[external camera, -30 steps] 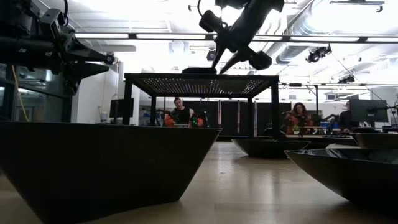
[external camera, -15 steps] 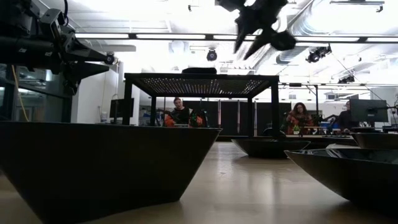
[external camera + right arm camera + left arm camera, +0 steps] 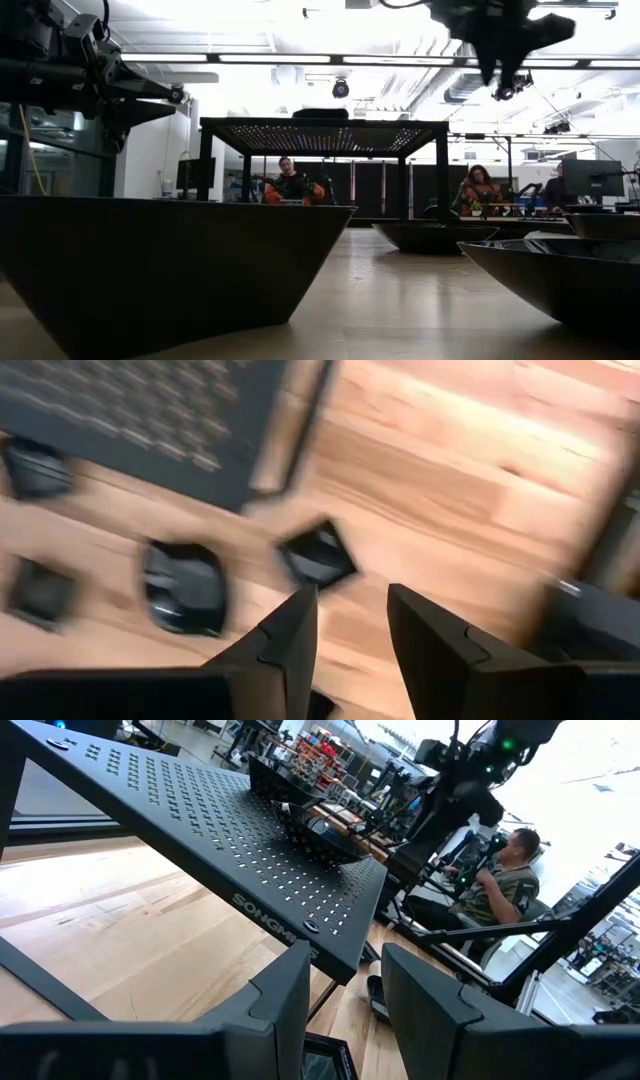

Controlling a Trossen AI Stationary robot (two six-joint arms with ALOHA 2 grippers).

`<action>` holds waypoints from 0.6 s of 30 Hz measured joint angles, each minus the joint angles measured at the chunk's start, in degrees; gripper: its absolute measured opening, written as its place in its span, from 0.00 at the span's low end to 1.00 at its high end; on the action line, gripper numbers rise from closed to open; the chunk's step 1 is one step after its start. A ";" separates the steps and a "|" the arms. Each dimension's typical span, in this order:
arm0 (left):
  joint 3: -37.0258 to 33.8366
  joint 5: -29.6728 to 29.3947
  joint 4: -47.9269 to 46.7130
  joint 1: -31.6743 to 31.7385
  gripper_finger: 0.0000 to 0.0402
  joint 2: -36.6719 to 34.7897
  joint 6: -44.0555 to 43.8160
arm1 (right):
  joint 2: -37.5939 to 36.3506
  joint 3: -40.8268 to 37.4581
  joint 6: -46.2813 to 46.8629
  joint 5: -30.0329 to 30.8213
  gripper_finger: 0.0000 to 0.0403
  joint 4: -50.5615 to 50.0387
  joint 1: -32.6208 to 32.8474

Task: Pick & Place Mini shaped plates
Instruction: Put the black square plate on the shelf

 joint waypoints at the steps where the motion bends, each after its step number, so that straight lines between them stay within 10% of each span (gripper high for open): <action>1: -0.01 0.00 0.00 0.00 0.31 0.00 0.00 | -0.07 -0.19 0.00 -0.02 0.29 -1.49 0.10; 18: -0.01 0.00 0.00 0.00 0.31 0.01 0.00 | -2.21 -4.21 -5.65 0.05 0.29 15.64 -2.13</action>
